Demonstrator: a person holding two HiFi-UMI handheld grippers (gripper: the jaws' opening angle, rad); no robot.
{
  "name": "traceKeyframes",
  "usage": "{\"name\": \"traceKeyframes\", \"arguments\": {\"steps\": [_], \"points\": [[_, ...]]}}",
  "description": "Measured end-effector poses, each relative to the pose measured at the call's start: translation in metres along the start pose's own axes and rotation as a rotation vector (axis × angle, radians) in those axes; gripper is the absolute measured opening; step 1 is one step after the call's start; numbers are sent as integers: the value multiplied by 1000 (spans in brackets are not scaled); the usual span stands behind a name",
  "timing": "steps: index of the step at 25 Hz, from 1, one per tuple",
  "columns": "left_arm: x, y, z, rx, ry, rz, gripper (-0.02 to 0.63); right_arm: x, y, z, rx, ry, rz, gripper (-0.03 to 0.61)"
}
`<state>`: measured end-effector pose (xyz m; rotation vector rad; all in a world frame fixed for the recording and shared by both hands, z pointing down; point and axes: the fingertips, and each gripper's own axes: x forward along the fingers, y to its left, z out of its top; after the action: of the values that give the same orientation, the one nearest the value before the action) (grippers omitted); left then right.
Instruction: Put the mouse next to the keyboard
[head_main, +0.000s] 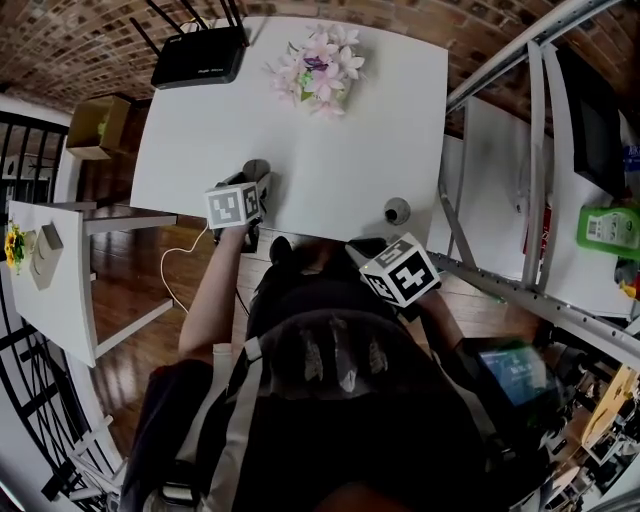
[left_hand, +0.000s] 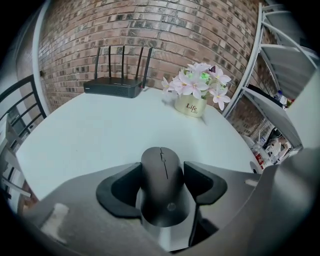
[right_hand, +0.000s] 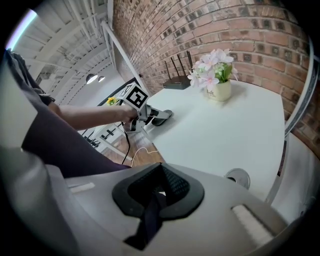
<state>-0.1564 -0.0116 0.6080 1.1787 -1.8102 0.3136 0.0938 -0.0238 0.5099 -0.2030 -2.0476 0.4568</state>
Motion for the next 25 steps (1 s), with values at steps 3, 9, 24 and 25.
{"name": "traceKeyframes", "arguments": {"steps": [3, 9, 24, 25], "points": [[2, -12, -1, 22, 6, -13, 278, -2, 0, -6, 6, -4, 6, 6], [6, -25, -3, 33, 14, -18, 279, -10, -3, -18, 40, -19, 4, 6], [15, -57, -4, 76, 47, -52, 278, -9, -1, -35, 62, -40, 11, 6], [16, -60, -4, 80, 50, -56, 278, -9, -1, -36, 62, -39, 14, 6]]}}
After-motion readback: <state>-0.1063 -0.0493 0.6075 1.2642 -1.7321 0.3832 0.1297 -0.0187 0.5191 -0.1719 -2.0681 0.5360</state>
